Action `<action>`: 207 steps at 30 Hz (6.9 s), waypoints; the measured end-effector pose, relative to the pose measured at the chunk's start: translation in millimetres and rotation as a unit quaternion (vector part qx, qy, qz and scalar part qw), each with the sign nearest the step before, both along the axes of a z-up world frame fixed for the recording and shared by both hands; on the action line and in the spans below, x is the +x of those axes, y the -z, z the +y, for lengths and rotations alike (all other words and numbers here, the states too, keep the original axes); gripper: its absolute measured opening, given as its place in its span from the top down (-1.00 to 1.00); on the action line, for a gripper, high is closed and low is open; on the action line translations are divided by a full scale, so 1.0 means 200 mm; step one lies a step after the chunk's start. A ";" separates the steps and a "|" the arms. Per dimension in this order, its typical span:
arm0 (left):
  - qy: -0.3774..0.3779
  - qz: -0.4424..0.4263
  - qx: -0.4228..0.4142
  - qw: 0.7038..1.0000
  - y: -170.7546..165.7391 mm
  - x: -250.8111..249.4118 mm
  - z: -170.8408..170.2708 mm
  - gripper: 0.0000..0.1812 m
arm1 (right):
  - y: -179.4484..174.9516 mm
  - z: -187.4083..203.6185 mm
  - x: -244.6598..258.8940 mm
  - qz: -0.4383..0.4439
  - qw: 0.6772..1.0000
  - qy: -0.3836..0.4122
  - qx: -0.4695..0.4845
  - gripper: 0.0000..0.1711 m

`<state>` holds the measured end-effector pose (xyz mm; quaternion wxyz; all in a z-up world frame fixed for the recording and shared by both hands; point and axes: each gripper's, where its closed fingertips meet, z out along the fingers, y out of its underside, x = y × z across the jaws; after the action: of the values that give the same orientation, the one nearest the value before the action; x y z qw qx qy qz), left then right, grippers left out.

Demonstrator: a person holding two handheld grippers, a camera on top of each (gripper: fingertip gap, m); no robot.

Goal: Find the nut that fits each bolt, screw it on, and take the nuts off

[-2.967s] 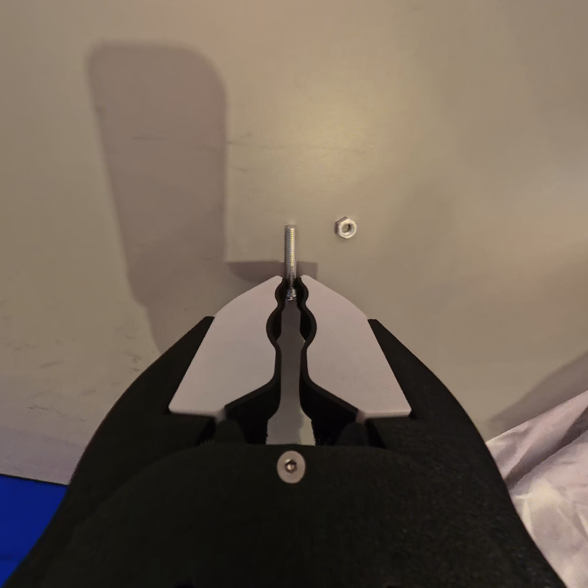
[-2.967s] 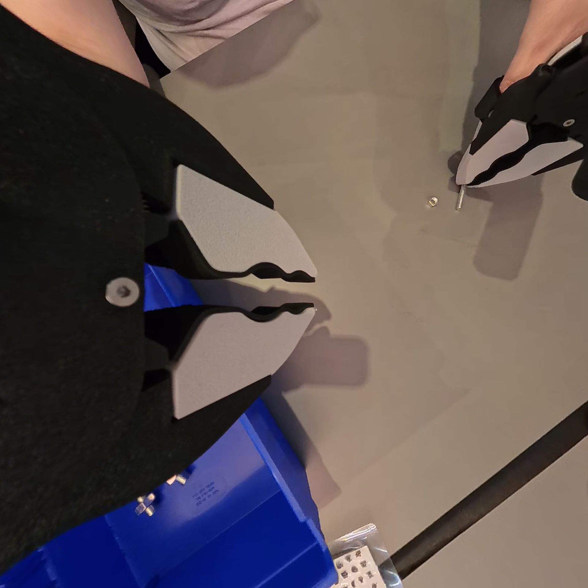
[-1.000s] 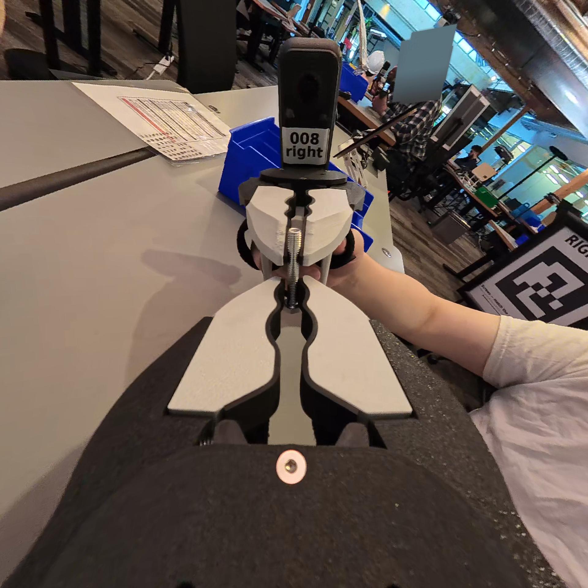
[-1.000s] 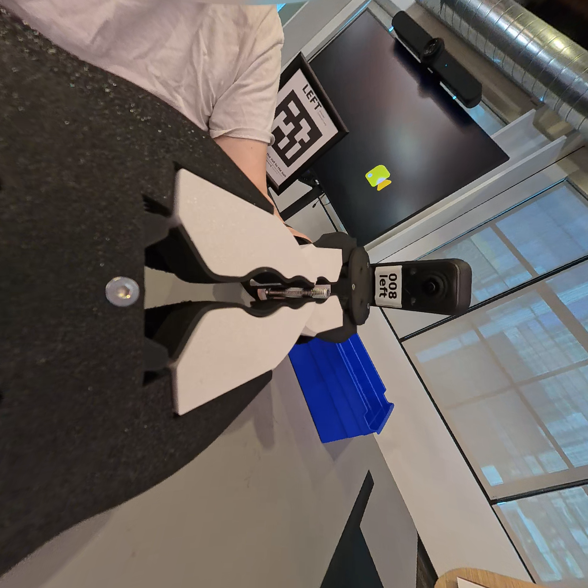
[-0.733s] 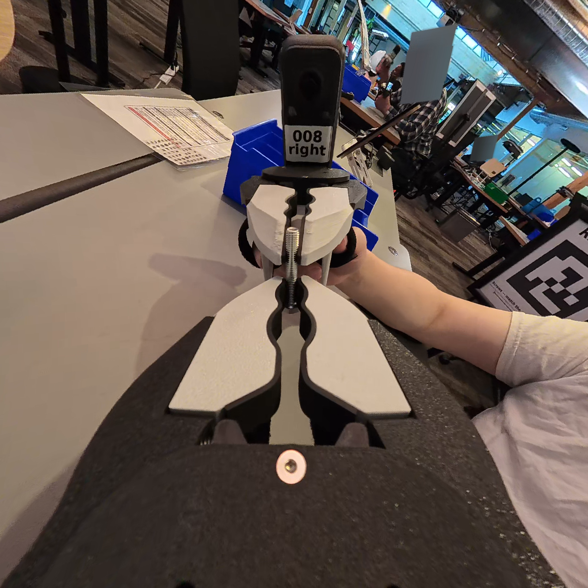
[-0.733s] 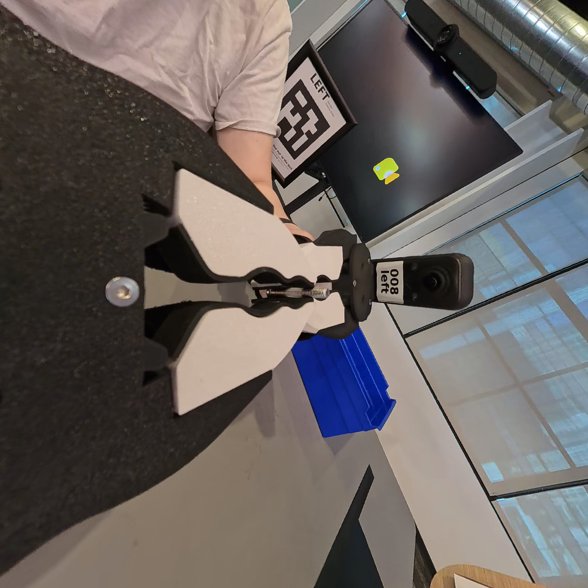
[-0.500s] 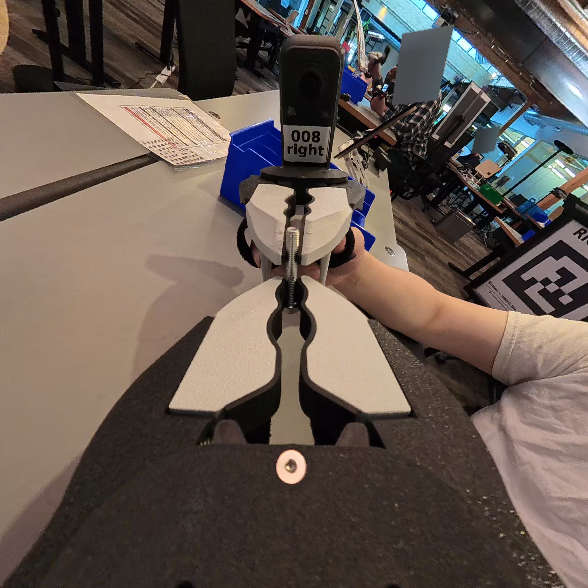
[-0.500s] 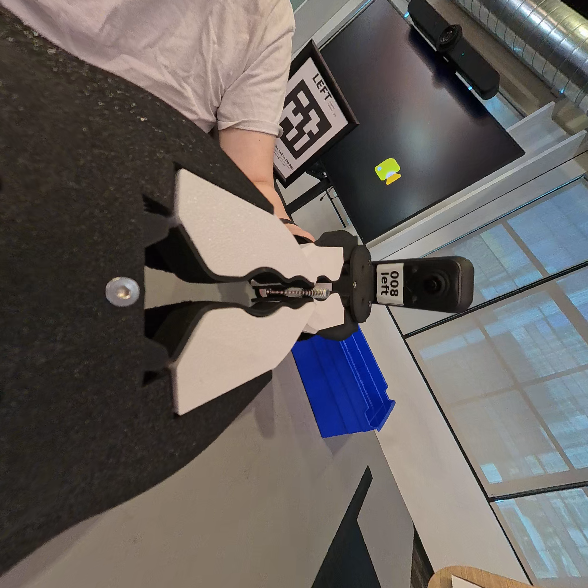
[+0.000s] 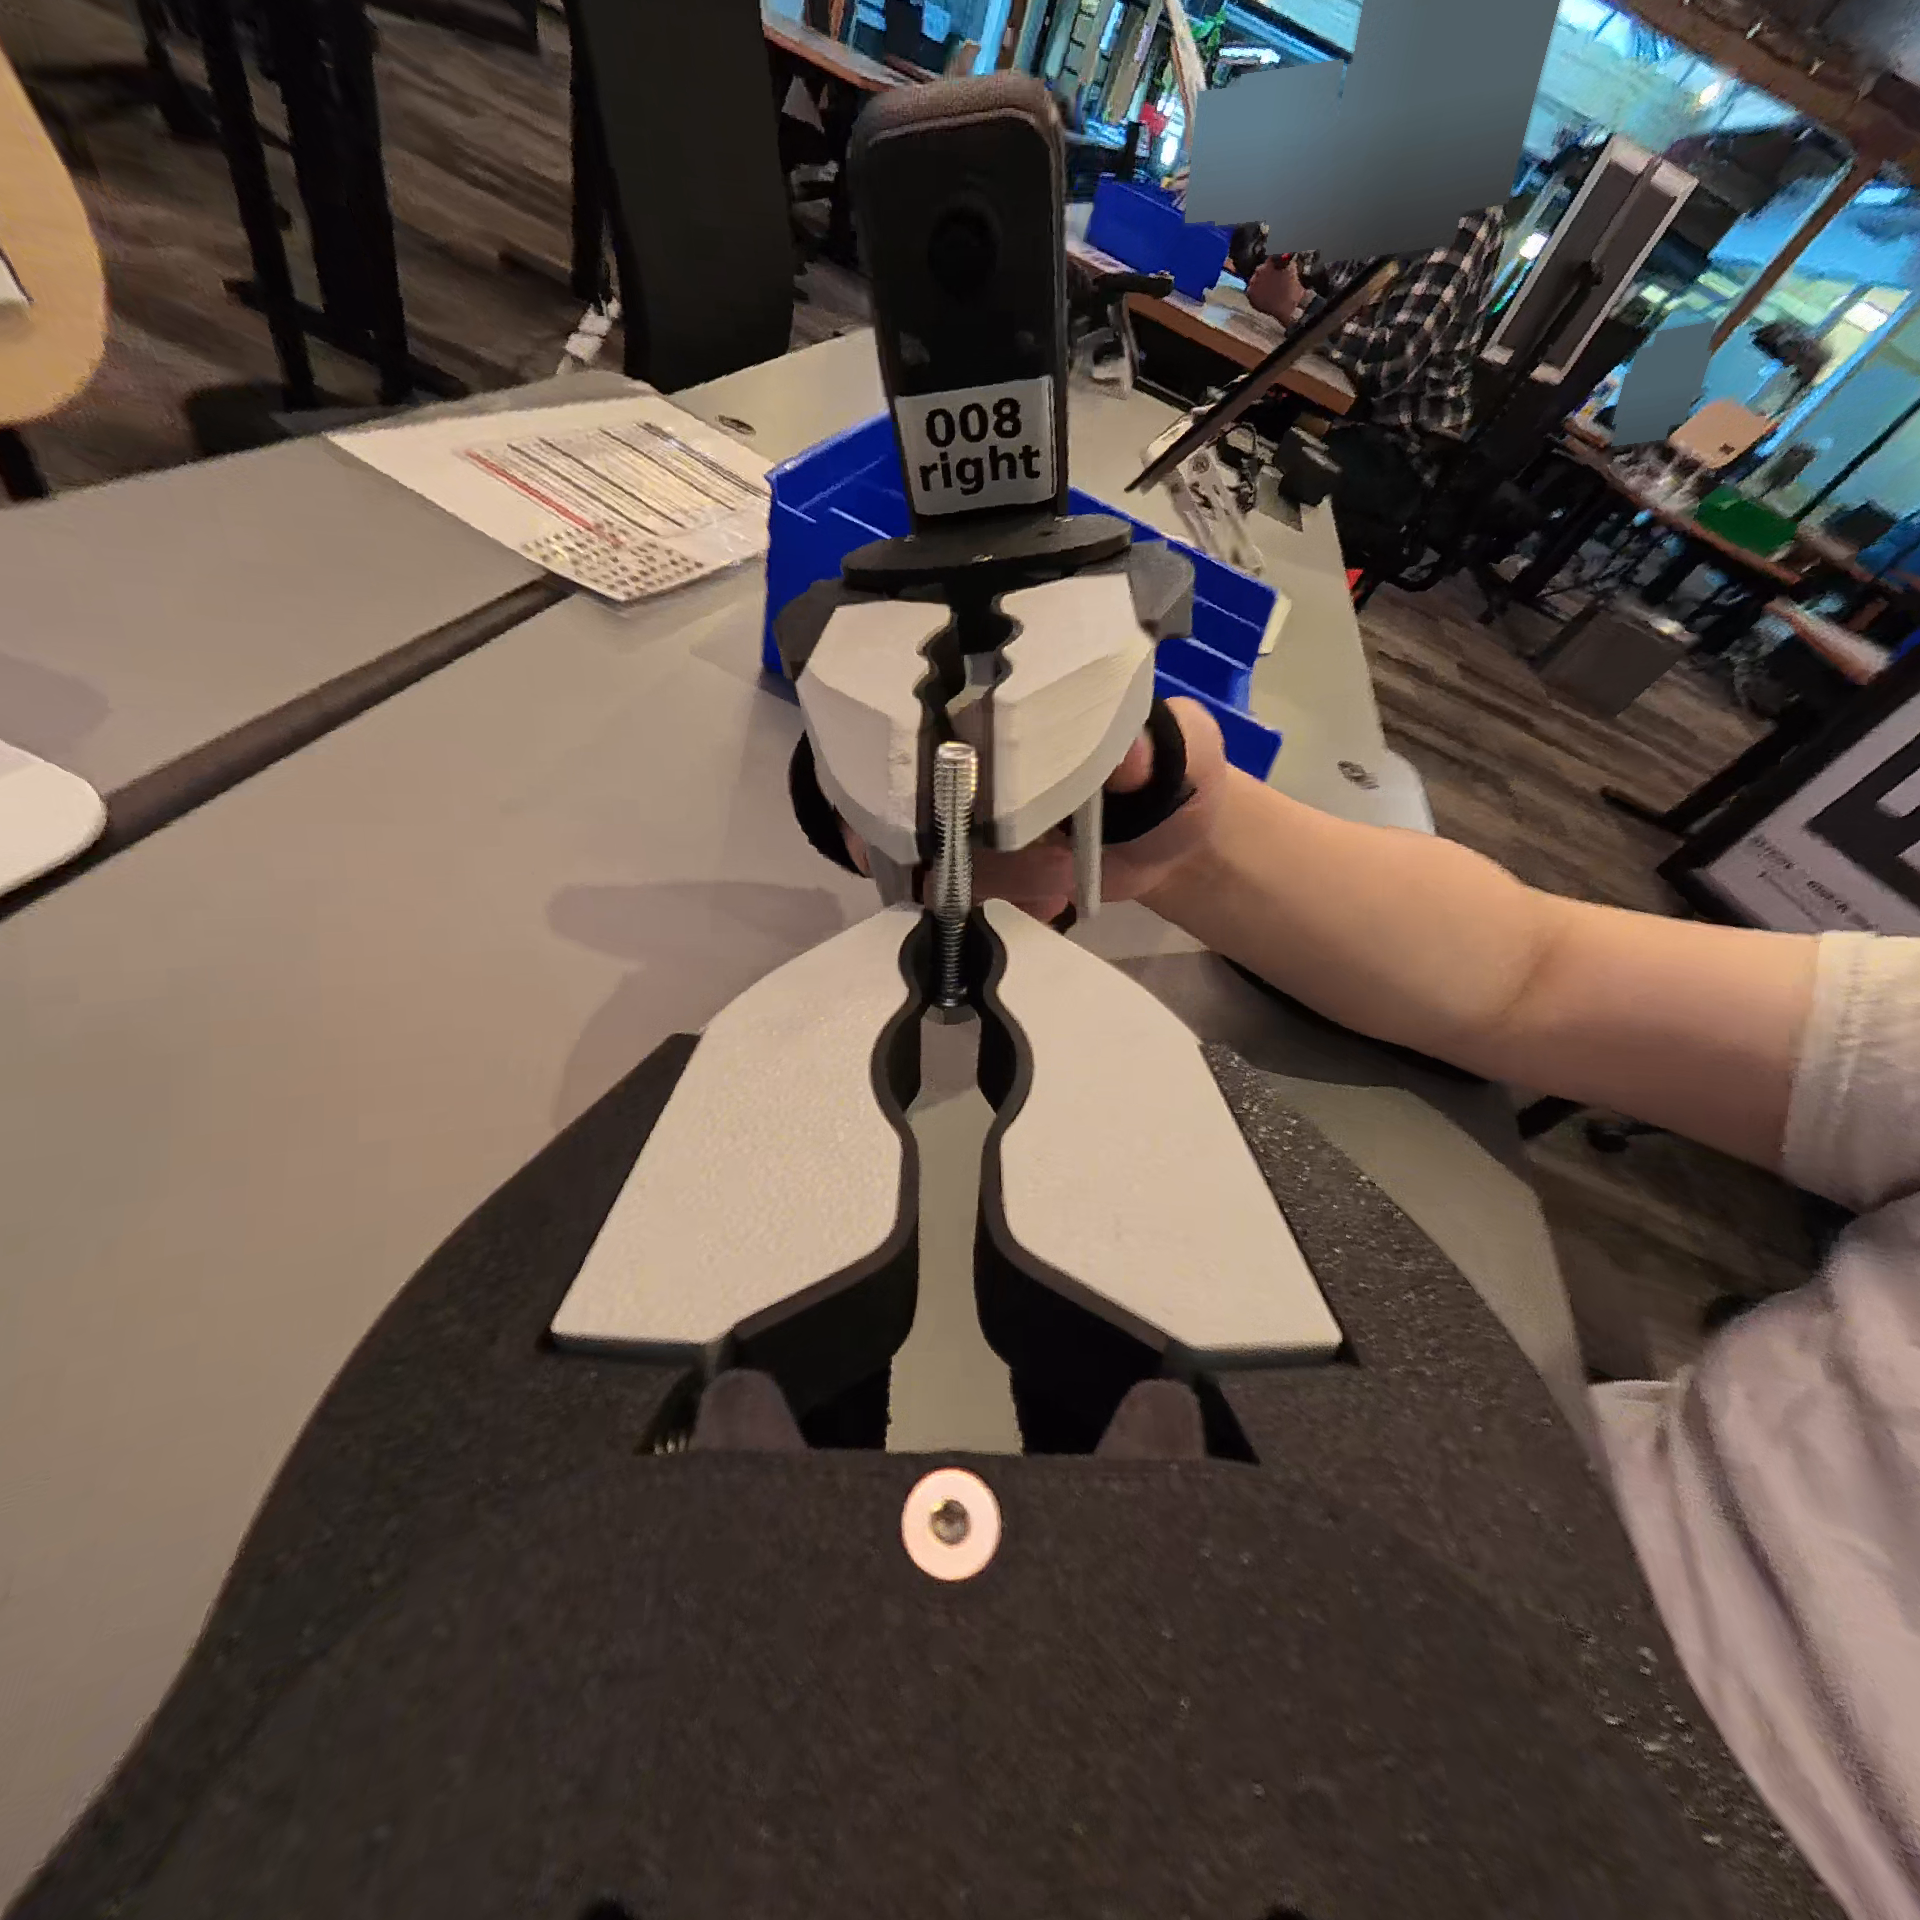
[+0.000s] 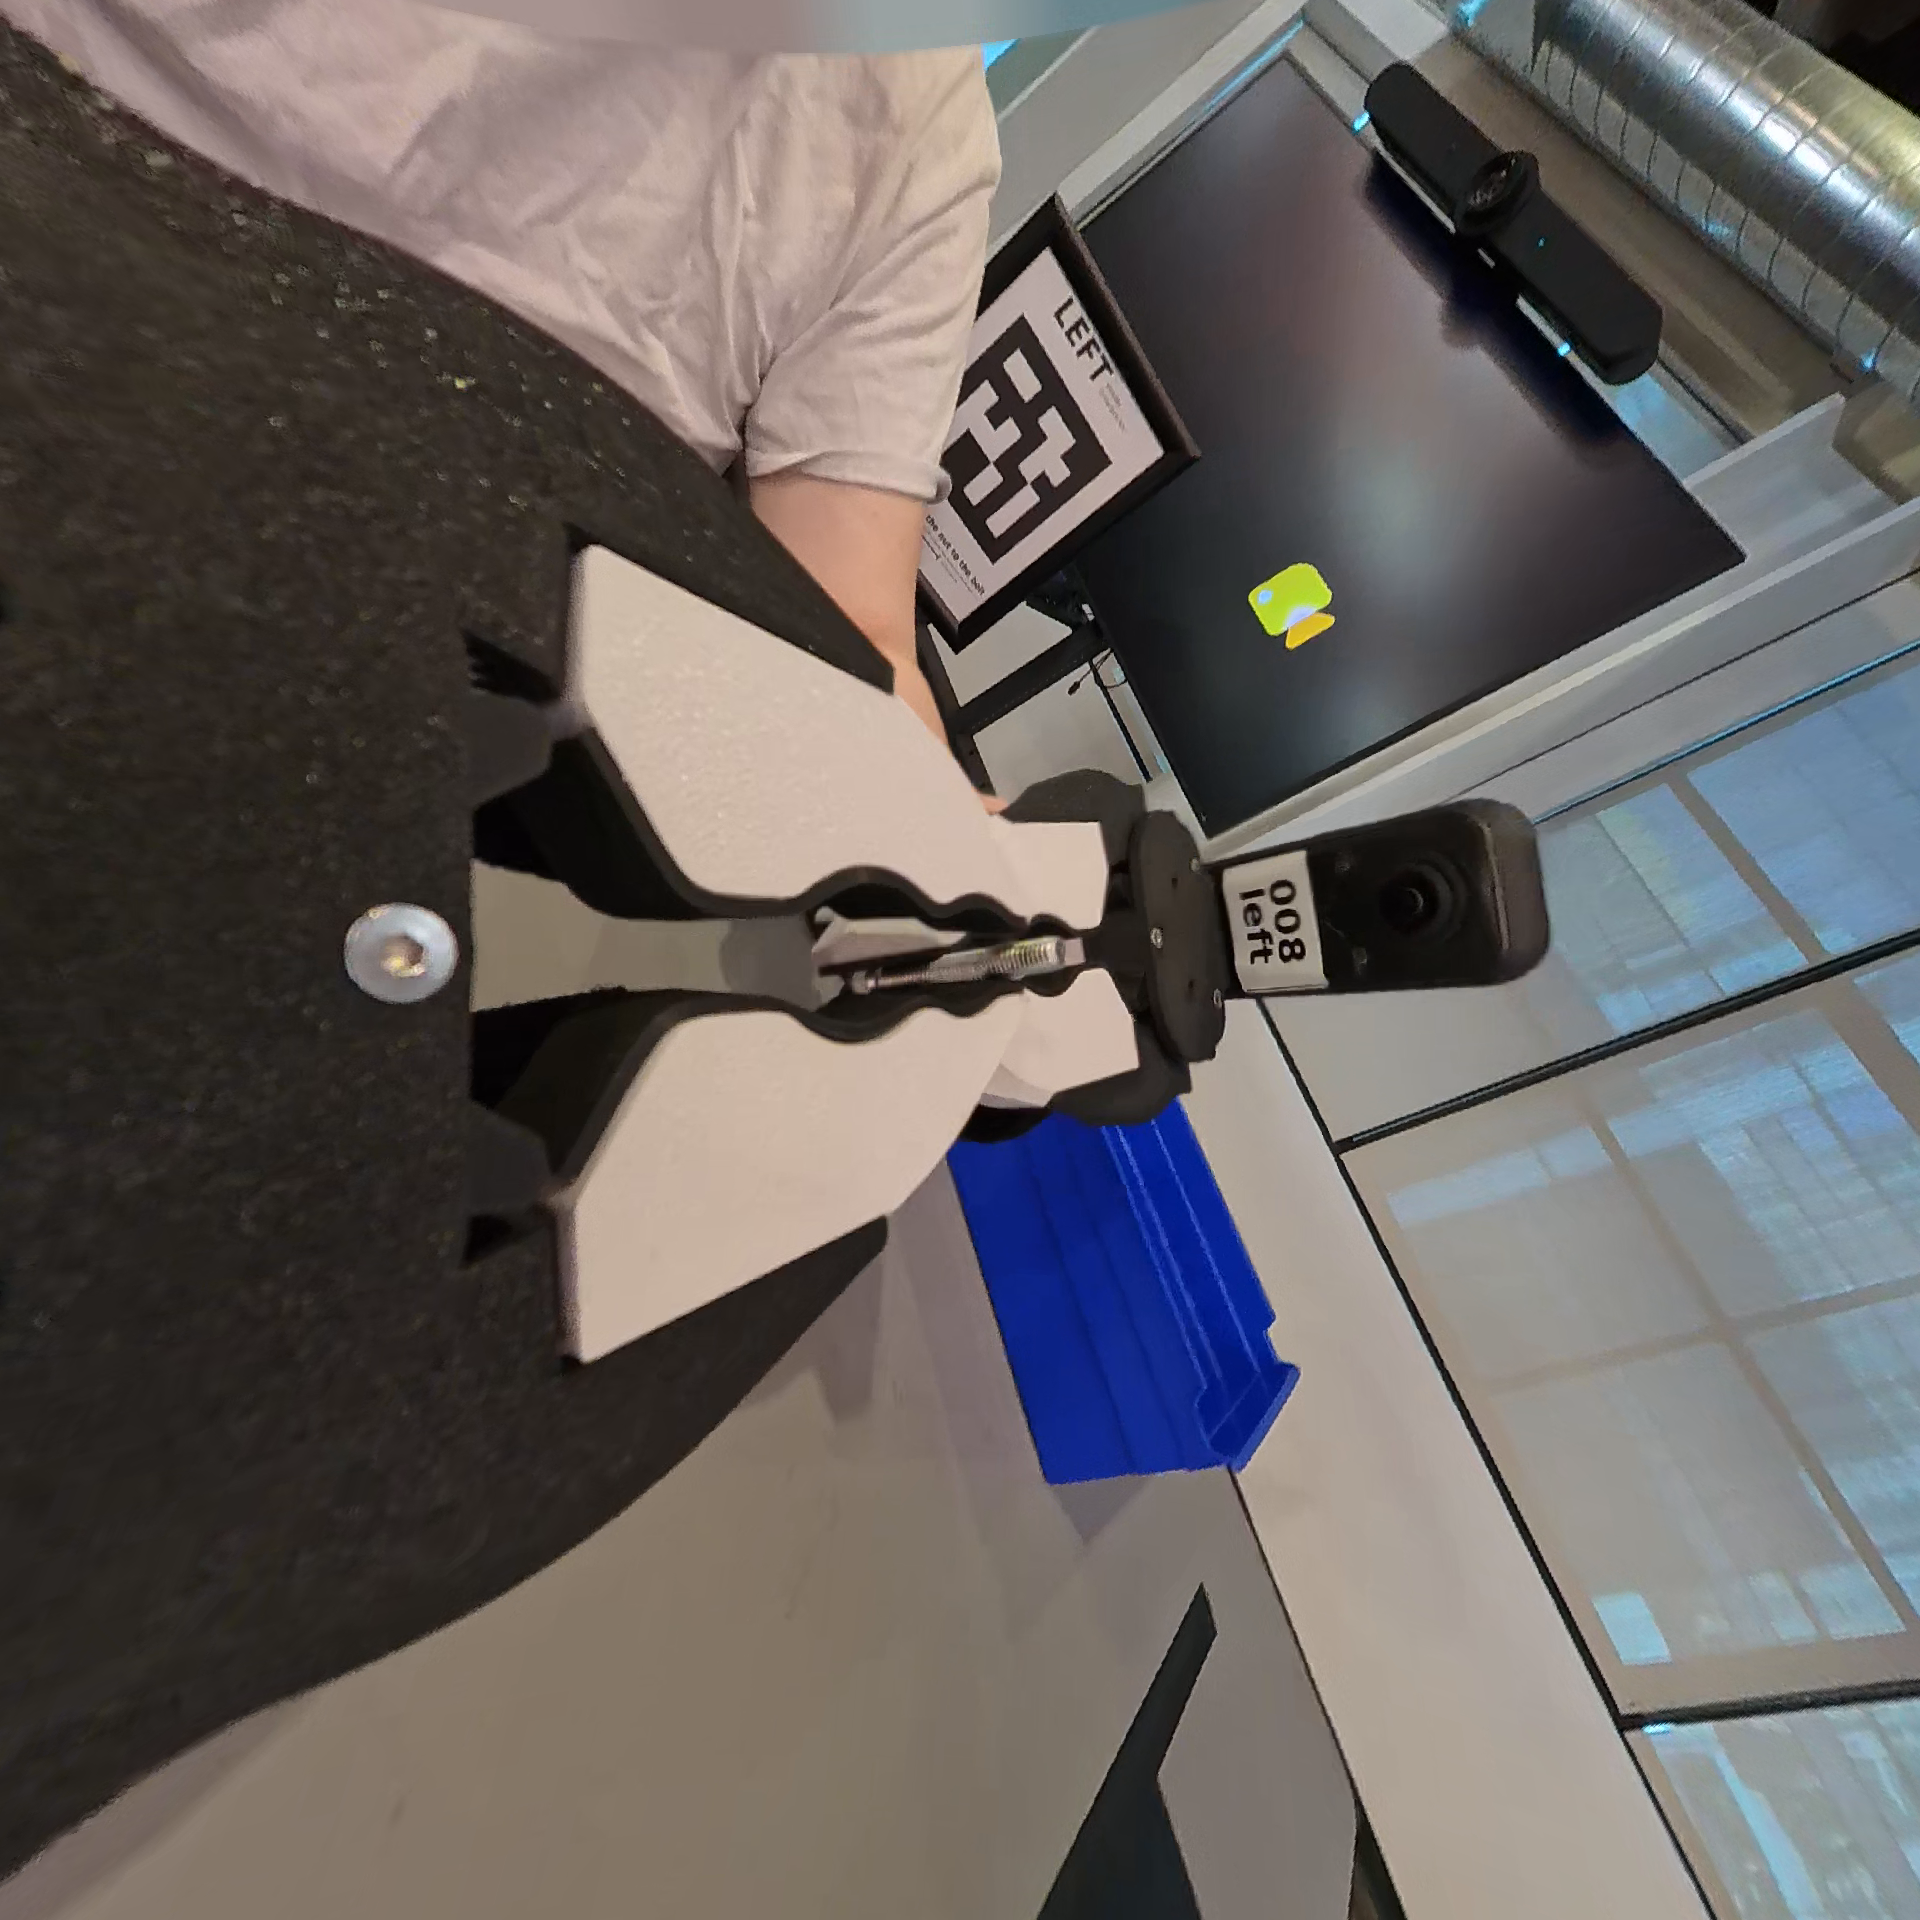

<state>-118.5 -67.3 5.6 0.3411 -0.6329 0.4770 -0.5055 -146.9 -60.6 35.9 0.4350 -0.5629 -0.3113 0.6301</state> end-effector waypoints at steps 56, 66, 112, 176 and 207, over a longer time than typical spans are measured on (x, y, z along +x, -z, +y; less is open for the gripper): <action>0.002 -0.059 0.237 0.970 -0.05 -0.24 0.08 0.95 | 0.87 -0.09 0.24 -0.596 0.785 -0.056 0.159 0.87; -0.004 -0.047 0.244 0.969 -0.03 -0.24 0.10 0.95 | 0.90 -0.04 0.17 -0.581 0.803 -0.030 0.131 0.77; 0.058 0.117 0.237 0.963 0.34 -0.11 0.02 0.95 | 0.13 -0.14 0.06 -0.375 0.896 0.061 0.230 0.89; -0.083 0.280 0.339 0.894 0.43 -0.16 0.20 0.95 | 0.41 0.10 -0.01 -0.305 0.931 0.156 -0.128 0.89; 0.121 0.135 0.200 0.963 0.36 -0.16 -0.06 0.95 | 0.27 -0.11 0.00 -0.378 0.898 0.038 0.220 0.63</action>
<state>-149.5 -80.2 -66.6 0.3292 -0.5515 0.6832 -0.3475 -147.3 -82.8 -17.6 0.4213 -0.6600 -0.5614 0.2679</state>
